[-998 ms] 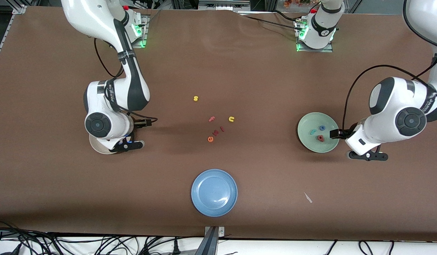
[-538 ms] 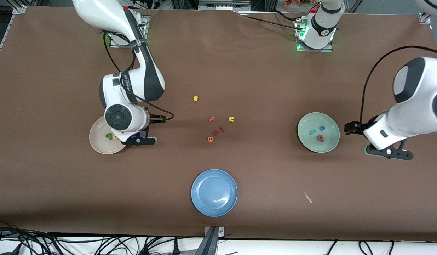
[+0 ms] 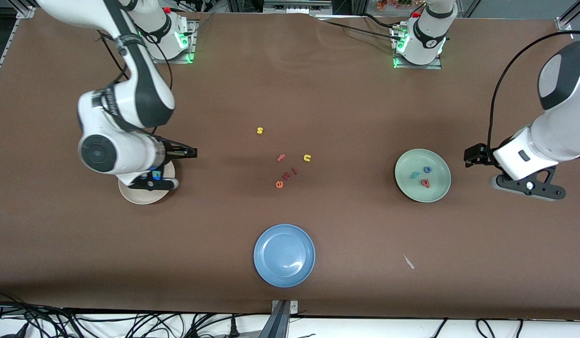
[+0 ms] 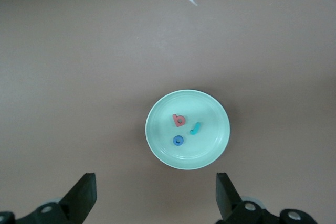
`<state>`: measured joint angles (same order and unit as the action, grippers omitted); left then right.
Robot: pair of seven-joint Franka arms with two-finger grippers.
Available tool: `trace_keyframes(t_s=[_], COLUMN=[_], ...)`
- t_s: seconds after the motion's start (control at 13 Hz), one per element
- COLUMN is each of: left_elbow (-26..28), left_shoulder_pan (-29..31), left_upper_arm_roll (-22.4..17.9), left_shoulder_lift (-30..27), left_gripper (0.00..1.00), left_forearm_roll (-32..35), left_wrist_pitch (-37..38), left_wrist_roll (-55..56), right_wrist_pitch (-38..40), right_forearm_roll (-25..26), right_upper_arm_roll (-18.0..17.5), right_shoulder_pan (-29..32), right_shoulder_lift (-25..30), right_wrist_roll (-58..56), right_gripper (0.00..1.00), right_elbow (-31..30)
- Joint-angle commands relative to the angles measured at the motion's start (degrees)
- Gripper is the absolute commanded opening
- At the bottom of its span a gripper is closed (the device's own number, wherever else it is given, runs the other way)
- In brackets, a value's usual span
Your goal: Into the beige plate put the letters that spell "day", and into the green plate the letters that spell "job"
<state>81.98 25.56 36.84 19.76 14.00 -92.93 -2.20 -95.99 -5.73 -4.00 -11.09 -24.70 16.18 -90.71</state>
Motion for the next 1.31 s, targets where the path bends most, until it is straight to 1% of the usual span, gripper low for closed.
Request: trace_keyframes(t_s=[0.0, 0.15, 0.23, 0.31, 0.46, 0.54, 0.61, 0.77, 0.92, 1.15, 1.23], left_elbow=[0.64, 1.78, 1.96, 2.74, 5.98, 9.05, 11.78, 13.37, 14.26, 13.74, 13.39], left_shoulder_pan=[-1.72, -10.57, -16.01, -19.81, -21.86, -24.22, -25.29, -25.12, -24.77, -24.77, -24.86], left_upper_arm_roll=[-3.94, -16.12, -22.27, -26.42, -29.0, -31.28, -32.78, -32.79, -32.79, -32.79, -32.88], left_shoulder_lift=[-4.98, -7.88, -8.68, -9.47, -12.01, -13.94, -16.05, -18.51, -21.16, -21.52, -21.26], left_gripper=[1.0, 1.0, 1.0, 1.0, 1.0, 1.0, 1.0, 1.0, 1.0, 1.0, 1.0], left_forearm_roll=[-3.18, -8.7, -9.68, -9.87, -10.66, -10.66, -10.75, -11.45, -12.41, -13.21, -13.12], left_wrist_pitch=[2.05, 2.05, 2.05, 1.7, -0.48, -2.93, -4.7, -4.72, -3.93, -1.82, -1.29], left_wrist_roll=[-7.08, -8.95, -11.13, -12.89, -12.82, -12.74, -12.65, -12.74, -12.47, -12.39, -12.39], right_wrist_pitch=[1.5, 1.68, 1.86, 2.99, 3.26, 3.87, 4.05, 5.01, 5.81, 8.7, 9.23], right_forearm_roll=[3.08, 3.62, 4.06, 5.2, 7.74, 8.54, 8.55, 8.81, 8.55, 8.63, 7.85], right_upper_arm_roll=[-2.33, -2.24, -2.24, -1.81, -1.36, -1.36, -1.28, -0.84, 1.09, 1.36, 1.62], right_shoulder_pan=[5.19, 8.62, 10.02, 10.12, 10.12, 10.04, 10.12, 10.3, 10.3, 10.48, 10.56], right_shoulder_lift=[3.95, 6.67, 8.17, 9.83, 13.09, 14.32, 15.29, 18.1, 19.77, 20.66, 21.18], right_wrist_roll=[-6.3, -13.34, -16.85, -18.89, -20.65, -22.58, -23.73, -24.35, -31.08, -31.56, -29.82], right_gripper=[1.0, 1.0, 1.0, 1.0, 1.0, 1.0, 1.0, 1.0, 1.0, 1.0, 1.0], right_elbow=[-1.4, -1.4, -1.49, -1.49, -1.49, -1.49, -1.49, -1.66, -2.01, -2.01, -2.01])
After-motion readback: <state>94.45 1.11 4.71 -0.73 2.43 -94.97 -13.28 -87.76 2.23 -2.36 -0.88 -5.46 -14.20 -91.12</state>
